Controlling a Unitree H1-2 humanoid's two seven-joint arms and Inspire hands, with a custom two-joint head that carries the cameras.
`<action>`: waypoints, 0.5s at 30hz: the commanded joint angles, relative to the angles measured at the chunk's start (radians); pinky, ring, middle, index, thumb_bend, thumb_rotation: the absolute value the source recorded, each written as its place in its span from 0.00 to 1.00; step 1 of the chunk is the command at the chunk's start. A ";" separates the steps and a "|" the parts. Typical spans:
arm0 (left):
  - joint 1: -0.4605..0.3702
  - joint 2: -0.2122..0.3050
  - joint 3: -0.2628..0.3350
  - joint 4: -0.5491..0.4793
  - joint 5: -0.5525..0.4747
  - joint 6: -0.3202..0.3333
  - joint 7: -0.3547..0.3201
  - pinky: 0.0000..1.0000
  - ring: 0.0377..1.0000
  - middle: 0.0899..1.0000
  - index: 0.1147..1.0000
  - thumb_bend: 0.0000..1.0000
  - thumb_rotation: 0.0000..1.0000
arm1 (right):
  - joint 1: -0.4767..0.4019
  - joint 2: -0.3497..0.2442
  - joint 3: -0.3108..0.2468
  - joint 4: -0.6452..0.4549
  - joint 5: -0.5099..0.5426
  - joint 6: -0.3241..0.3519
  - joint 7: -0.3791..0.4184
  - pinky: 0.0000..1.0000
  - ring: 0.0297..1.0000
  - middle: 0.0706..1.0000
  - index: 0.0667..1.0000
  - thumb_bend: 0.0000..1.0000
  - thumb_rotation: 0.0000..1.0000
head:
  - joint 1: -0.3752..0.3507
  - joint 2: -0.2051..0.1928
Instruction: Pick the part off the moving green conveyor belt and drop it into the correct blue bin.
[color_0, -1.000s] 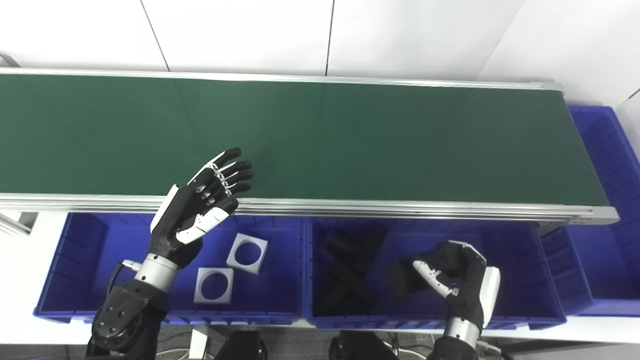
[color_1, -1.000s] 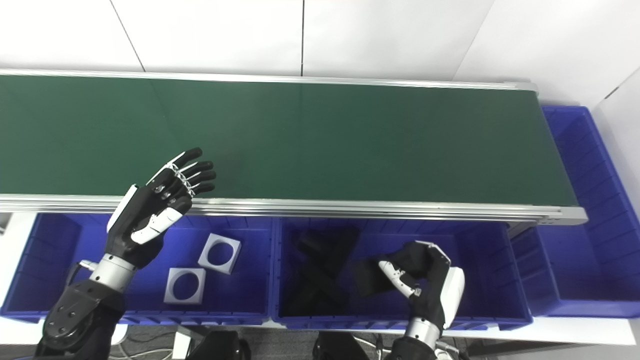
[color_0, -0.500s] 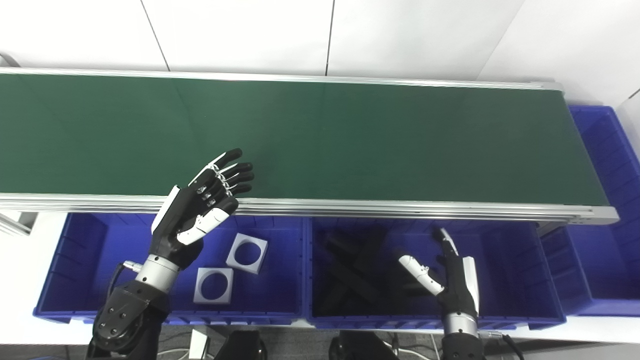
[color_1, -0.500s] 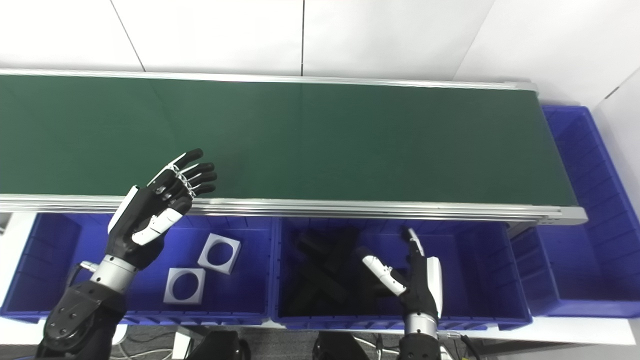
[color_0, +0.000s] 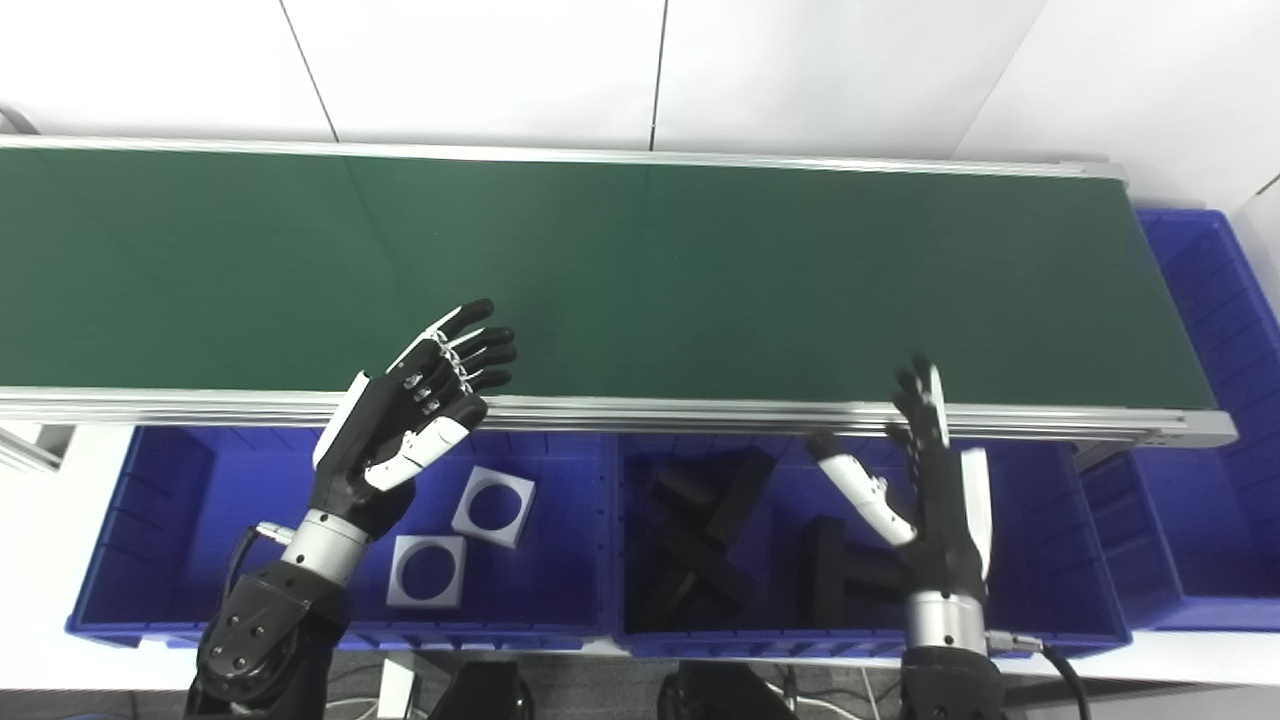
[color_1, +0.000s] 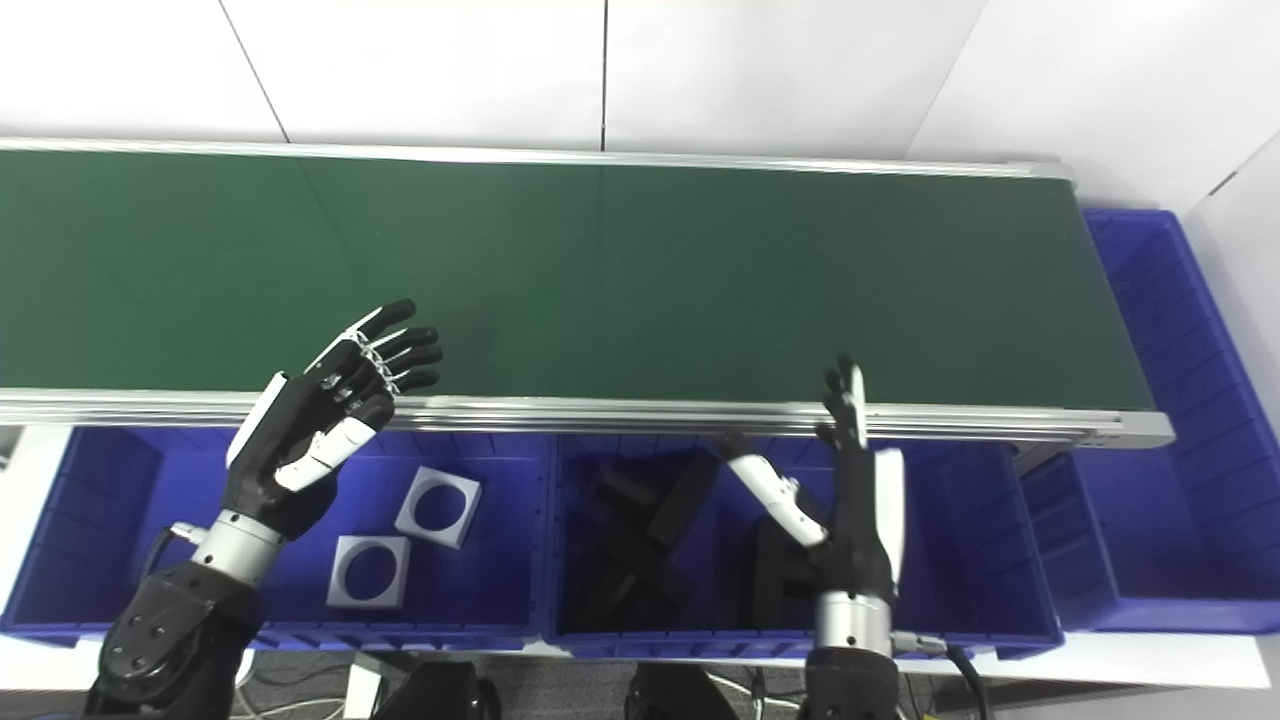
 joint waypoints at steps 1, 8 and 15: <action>-0.001 -0.004 -0.004 -0.003 0.007 -0.051 -0.001 0.80 0.81 0.81 0.87 0.60 0.46 | -0.018 0.015 0.026 -0.053 -0.018 -0.016 0.024 0.83 0.89 0.90 0.95 0.79 0.63 | 0.015 -0.014; 0.012 -0.026 -0.014 0.031 0.031 -0.103 0.006 0.79 0.81 0.81 0.86 0.61 0.47 | -0.099 0.007 0.098 -0.062 -0.020 -0.027 0.092 0.81 0.86 0.87 0.91 0.74 0.67 | 0.077 -0.067; 0.025 -0.039 -0.029 0.069 0.072 -0.169 0.010 0.79 0.82 0.82 0.87 0.63 0.54 | -0.155 -0.016 0.123 0.010 0.013 -0.050 0.133 0.80 0.85 0.87 0.91 0.72 0.68 | 0.121 -0.118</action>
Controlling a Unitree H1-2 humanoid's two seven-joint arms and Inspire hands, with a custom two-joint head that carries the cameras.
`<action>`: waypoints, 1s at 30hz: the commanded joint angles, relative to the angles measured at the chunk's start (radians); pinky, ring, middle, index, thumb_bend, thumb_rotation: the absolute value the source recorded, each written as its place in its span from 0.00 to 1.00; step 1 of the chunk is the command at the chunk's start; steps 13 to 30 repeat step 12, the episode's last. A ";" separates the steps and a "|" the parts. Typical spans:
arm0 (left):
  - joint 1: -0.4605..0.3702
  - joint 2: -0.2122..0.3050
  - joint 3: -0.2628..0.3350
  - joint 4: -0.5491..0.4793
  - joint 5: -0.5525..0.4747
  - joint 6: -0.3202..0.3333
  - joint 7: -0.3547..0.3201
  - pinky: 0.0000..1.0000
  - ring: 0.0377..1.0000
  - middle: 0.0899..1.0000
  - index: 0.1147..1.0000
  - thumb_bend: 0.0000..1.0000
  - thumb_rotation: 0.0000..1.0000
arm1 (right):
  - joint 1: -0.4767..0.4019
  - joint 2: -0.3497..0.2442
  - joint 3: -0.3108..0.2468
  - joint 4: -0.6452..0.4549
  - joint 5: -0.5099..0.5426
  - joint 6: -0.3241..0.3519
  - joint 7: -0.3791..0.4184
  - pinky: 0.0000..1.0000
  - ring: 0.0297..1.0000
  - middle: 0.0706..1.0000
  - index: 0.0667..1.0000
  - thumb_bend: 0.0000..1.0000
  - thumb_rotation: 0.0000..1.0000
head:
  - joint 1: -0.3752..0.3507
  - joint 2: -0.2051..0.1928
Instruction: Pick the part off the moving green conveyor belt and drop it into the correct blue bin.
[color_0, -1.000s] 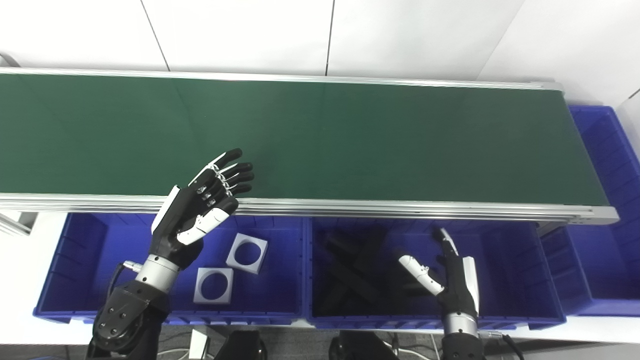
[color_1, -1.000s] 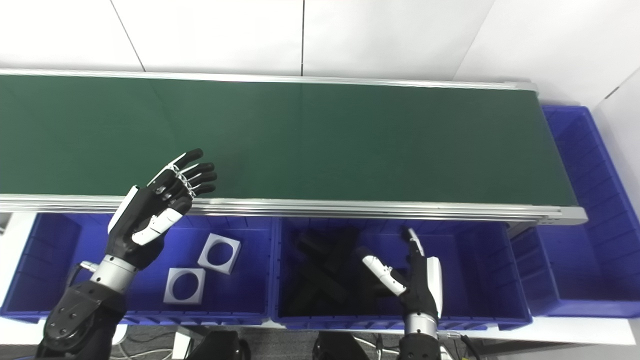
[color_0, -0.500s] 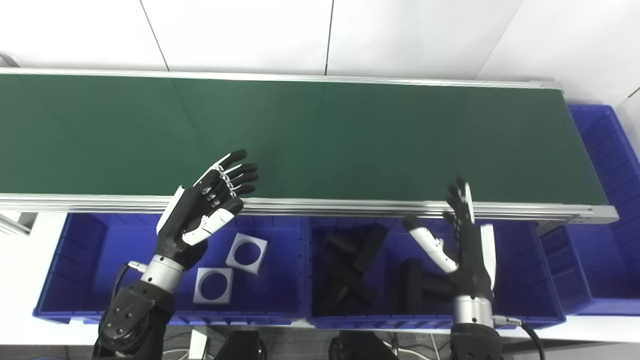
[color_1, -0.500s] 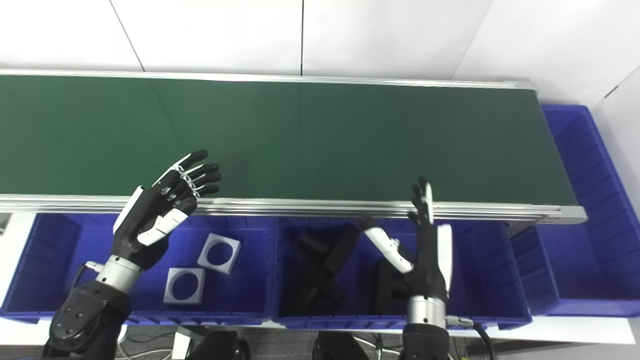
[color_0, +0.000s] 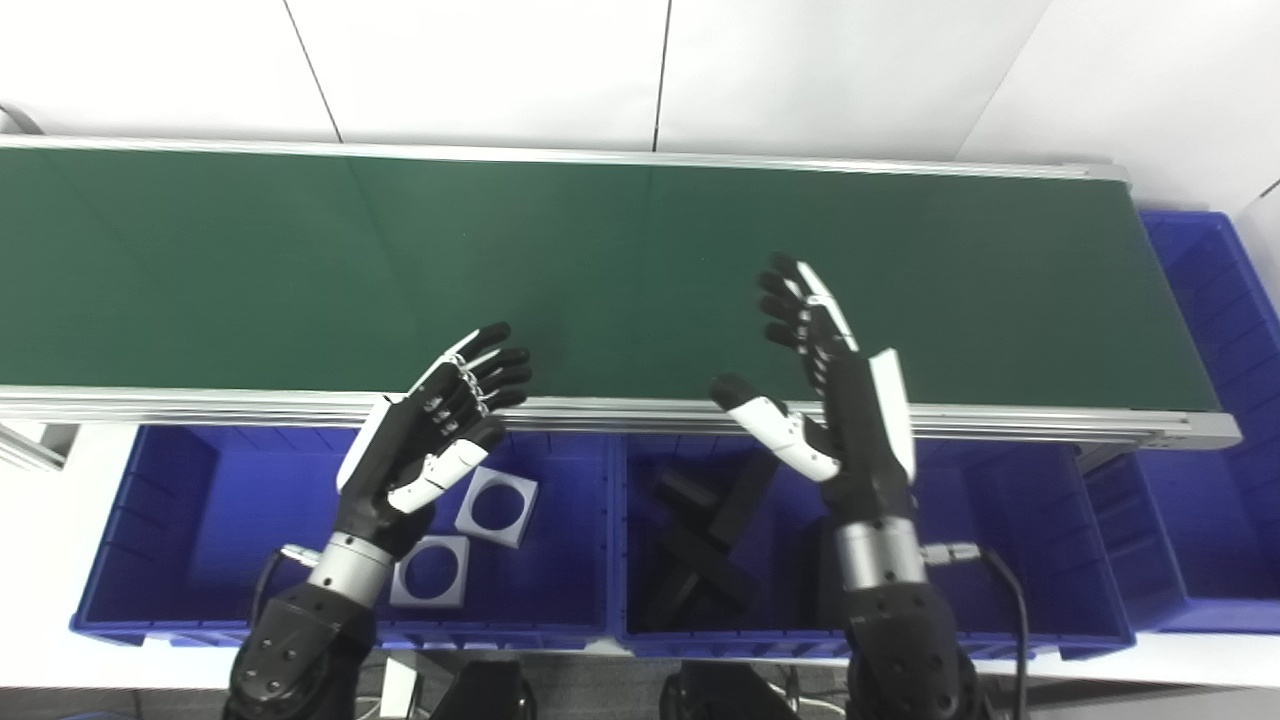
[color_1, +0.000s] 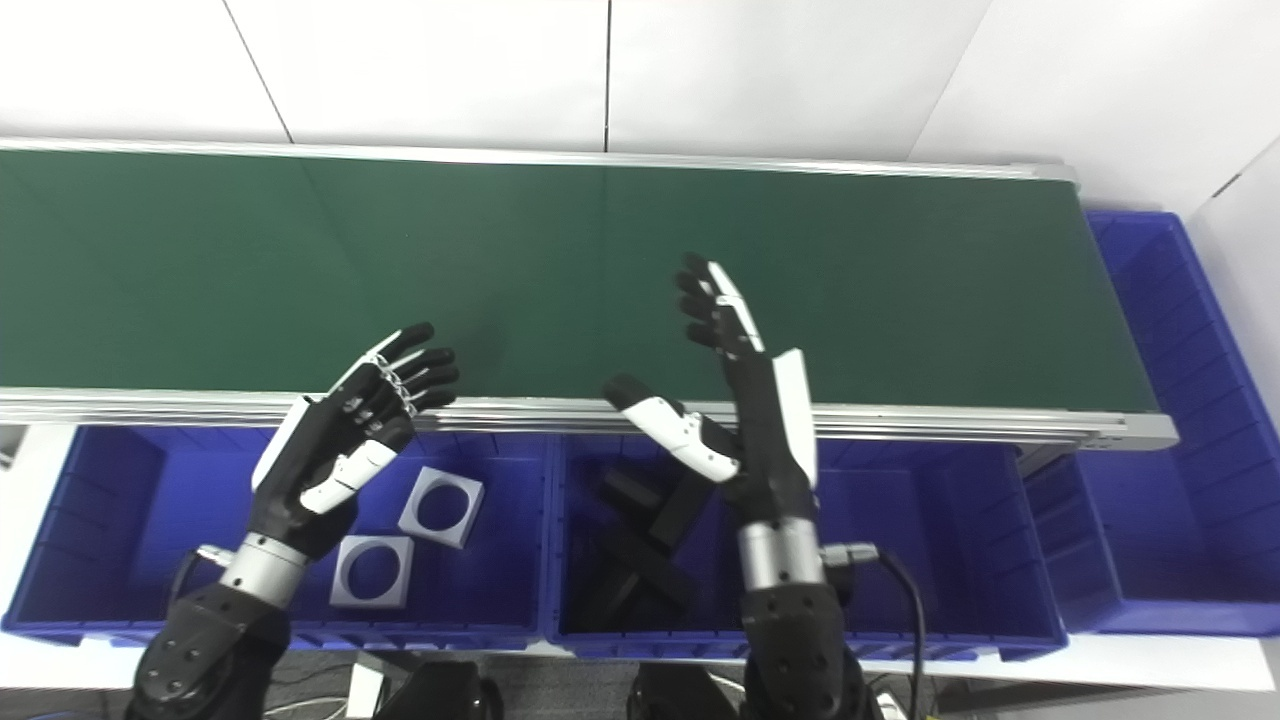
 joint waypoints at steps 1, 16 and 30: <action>-0.006 -0.002 -0.003 0.000 0.012 -0.064 0.004 0.79 0.82 0.82 0.87 0.63 0.54 | -0.020 -0.001 0.009 0.000 0.010 -0.055 0.009 0.79 0.85 0.87 0.91 0.72 0.68 | 0.016 -0.012; 0.007 -0.019 -0.028 0.046 0.030 -0.124 0.015 0.80 0.82 0.82 0.86 0.72 0.64 | -0.051 -0.010 -0.011 0.238 0.121 -0.268 -0.024 0.73 0.81 0.85 0.87 0.62 0.67 | 0.067 -0.065; 0.007 -0.019 -0.028 0.046 0.030 -0.124 0.015 0.80 0.82 0.82 0.86 0.72 0.64 | -0.051 -0.010 -0.011 0.238 0.121 -0.268 -0.024 0.73 0.81 0.85 0.87 0.62 0.67 | 0.067 -0.065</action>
